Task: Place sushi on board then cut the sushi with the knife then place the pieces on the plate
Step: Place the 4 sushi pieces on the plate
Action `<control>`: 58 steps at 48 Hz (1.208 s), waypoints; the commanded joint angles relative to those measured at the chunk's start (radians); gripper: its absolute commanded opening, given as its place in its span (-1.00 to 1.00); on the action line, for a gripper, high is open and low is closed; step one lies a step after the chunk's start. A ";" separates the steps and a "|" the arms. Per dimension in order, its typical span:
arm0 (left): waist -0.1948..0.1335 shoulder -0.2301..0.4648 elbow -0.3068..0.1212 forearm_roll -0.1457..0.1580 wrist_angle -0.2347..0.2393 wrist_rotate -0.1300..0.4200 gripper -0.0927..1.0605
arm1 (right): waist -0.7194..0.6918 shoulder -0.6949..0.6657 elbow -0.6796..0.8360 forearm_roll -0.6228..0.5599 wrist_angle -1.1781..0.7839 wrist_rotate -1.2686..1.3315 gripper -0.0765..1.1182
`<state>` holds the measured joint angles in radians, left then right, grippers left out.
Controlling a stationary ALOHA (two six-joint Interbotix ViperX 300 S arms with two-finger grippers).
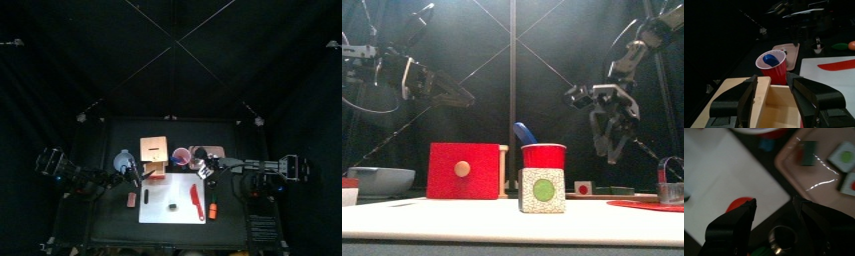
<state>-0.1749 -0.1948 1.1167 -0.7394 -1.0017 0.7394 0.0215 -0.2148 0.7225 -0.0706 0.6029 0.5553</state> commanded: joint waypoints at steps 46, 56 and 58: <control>0.009 -0.003 0.031 -0.041 -0.006 -0.006 0.65 | 0.229 0.523 -0.554 -0.029 0.155 -0.193 0.11; 0.003 -0.003 0.037 -0.048 -0.006 -0.008 0.65 | 0.107 0.359 -0.416 -0.069 0.210 -0.161 0.04; 0.002 -0.003 0.038 -0.054 -0.006 -0.008 0.65 | 0.061 0.305 -0.360 -0.072 0.210 -0.144 0.04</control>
<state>-0.1703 -0.1948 1.1643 -0.7869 -1.0017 0.7332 0.1672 0.2316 0.2884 -0.1350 0.8084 0.3912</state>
